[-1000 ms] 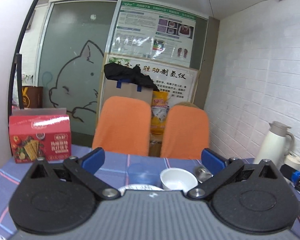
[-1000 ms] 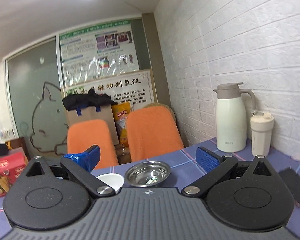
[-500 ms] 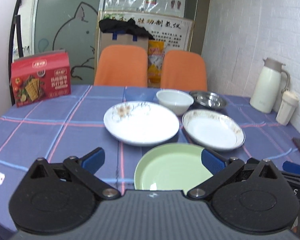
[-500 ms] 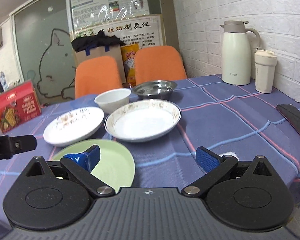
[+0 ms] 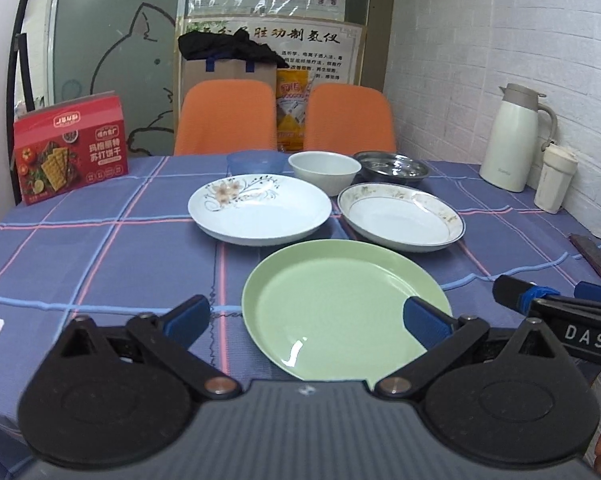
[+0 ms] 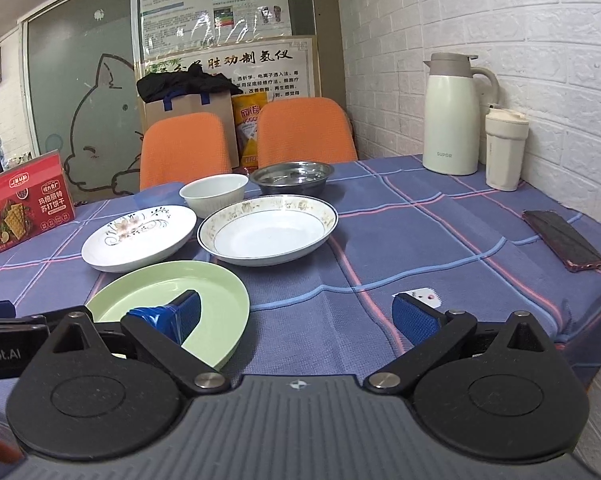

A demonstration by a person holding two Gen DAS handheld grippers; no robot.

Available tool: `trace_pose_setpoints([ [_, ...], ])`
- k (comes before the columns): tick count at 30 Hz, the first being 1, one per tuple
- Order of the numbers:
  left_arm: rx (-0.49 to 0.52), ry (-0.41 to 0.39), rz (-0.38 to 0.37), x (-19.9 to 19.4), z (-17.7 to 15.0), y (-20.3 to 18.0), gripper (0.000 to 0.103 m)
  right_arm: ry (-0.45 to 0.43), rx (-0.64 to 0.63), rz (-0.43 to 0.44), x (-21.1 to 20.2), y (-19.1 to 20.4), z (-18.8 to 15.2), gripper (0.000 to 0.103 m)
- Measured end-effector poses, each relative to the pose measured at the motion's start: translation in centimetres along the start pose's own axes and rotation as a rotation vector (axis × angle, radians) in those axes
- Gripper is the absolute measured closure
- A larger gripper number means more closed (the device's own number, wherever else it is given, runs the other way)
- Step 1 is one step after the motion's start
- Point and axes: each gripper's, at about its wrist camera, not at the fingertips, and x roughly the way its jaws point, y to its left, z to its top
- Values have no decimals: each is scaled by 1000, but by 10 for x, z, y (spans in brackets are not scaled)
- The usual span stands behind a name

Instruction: Organize plates and bowls

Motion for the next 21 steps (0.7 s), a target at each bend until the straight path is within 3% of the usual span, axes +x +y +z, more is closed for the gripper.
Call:
trace_pose_setpoints([
  [8,82,36,-61,-15,-23,-17,0,78,-27,-60,-3,4,-24,13],
  [14,52,55,-57,-17,-26,-9,0,54,-22,-76,-9,5,-22,13],
  [21,14,83,-65,-10,-27,2,0,91,-18,-41,-1,9,-25,13],
])
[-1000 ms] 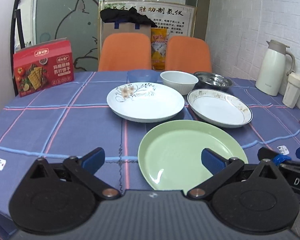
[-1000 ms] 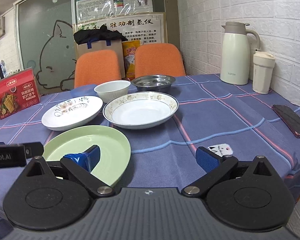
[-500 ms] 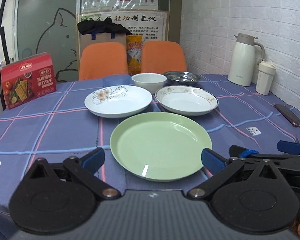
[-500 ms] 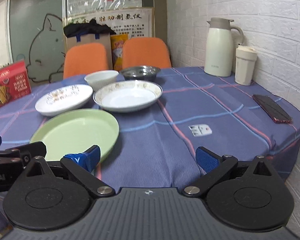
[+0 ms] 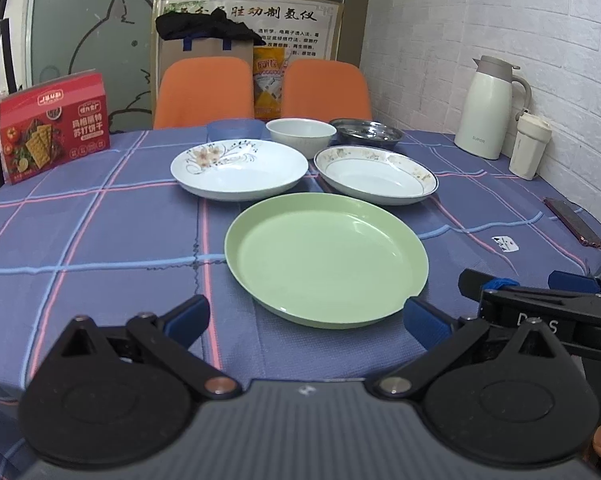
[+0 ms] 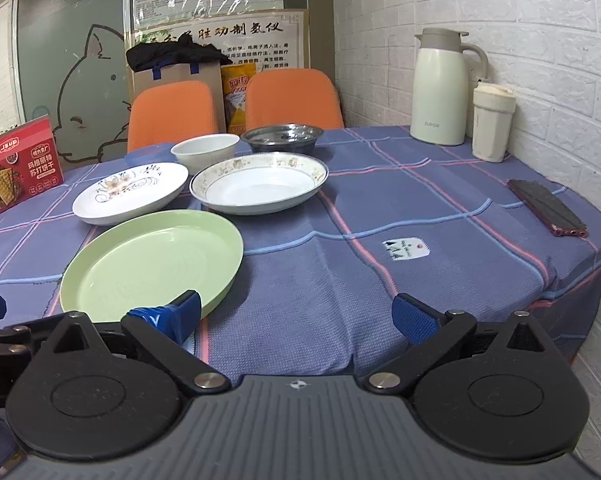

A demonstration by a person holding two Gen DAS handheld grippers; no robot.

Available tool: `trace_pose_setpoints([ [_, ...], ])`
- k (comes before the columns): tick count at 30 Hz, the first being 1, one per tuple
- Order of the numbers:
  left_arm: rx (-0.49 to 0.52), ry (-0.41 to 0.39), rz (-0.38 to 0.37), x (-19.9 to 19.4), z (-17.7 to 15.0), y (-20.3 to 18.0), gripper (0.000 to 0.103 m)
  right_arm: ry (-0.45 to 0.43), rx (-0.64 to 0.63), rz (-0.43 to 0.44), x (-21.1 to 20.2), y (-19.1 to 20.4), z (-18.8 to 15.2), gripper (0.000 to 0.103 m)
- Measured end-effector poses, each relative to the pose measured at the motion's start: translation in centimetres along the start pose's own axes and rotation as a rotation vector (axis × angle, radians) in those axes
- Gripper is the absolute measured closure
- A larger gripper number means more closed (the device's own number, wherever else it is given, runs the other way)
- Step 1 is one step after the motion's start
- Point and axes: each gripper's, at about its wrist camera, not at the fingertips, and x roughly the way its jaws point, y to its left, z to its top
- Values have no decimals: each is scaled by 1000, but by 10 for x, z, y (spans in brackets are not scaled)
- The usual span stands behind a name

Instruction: Organize plates and bowls

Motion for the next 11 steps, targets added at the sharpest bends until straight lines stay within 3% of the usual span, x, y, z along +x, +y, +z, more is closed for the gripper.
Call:
trace_pose_setpoints([
  [11,-25,-3,27,5,-1,7,0,19,13,17,5,-1,-3,13],
])
